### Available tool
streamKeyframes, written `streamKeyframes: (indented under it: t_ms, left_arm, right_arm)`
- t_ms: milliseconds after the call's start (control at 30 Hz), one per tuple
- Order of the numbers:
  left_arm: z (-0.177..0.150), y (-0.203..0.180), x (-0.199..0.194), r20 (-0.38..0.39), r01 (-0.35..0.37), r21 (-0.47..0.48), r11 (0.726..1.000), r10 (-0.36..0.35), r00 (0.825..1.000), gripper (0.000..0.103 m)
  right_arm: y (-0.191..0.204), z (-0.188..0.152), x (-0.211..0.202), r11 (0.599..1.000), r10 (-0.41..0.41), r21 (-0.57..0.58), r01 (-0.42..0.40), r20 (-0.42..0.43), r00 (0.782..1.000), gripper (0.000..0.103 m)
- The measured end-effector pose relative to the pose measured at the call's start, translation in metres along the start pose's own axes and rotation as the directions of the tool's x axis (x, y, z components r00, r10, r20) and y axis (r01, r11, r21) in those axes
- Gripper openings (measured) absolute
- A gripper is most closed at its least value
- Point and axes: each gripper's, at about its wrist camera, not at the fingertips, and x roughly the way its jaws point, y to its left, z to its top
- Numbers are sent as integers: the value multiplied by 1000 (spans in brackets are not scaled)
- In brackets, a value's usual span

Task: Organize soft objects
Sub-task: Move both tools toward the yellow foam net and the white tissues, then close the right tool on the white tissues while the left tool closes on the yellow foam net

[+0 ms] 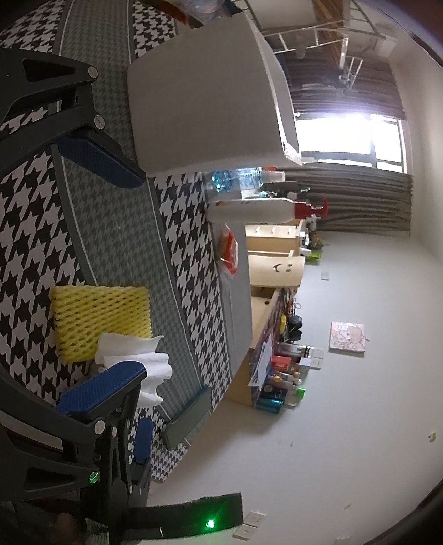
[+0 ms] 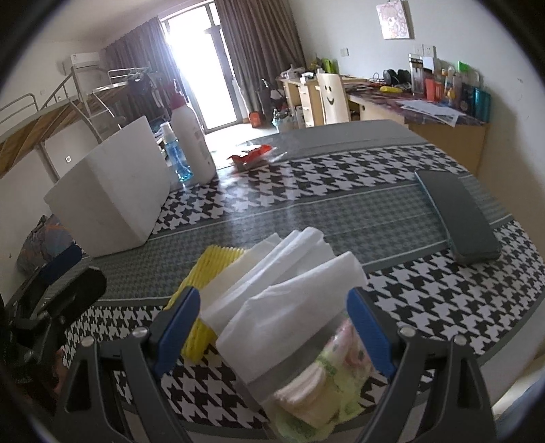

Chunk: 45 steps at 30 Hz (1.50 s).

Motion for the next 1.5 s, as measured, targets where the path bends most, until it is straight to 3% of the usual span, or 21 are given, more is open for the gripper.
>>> streamKeyframes:
  t_ms: [467, 533, 800, 833, 1133, 1300, 1500]
  left_arm:
    - [-5, 0, 15, -46, 0, 11, 1000, 1, 999, 102]
    - [-6, -1, 16, -50, -1, 15, 1000, 1, 999, 102]
    - [-8, -5, 19, -68, 1, 26, 1000, 1, 998, 102]
    - [-7, -7, 20, -71, 5, 27, 1000, -3, 997, 102]
    - [-6, -21, 29, -104, 19, 41, 999, -14, 994, 102]
    - [-12, -27, 43, -157, 6, 65, 998, 4, 988, 102]
    - [-13, -29, 49, -172, 1, 66, 998, 10, 985, 102]
  right_arm:
    - [-2, 4, 26, 998, -44, 31, 46, -48, 998, 87]
    - [1, 5, 29, 998, -65, 7, 66, -67, 996, 67]
    - [-4, 9, 25, 998, -65, 0, 65, -47, 997, 20]
    - [-5, 11, 22, 999, -54, 3, 54, -38, 998, 18]
    - [-10, 31, -16, 1000, 26, 7, -26, 83, 996, 18]
    - [-14, 39, -20, 1000, 32, -2, -31, 91, 995, 12]
    - [-8, 39, -18, 998, 46, -46, -43, 80, 996, 12]
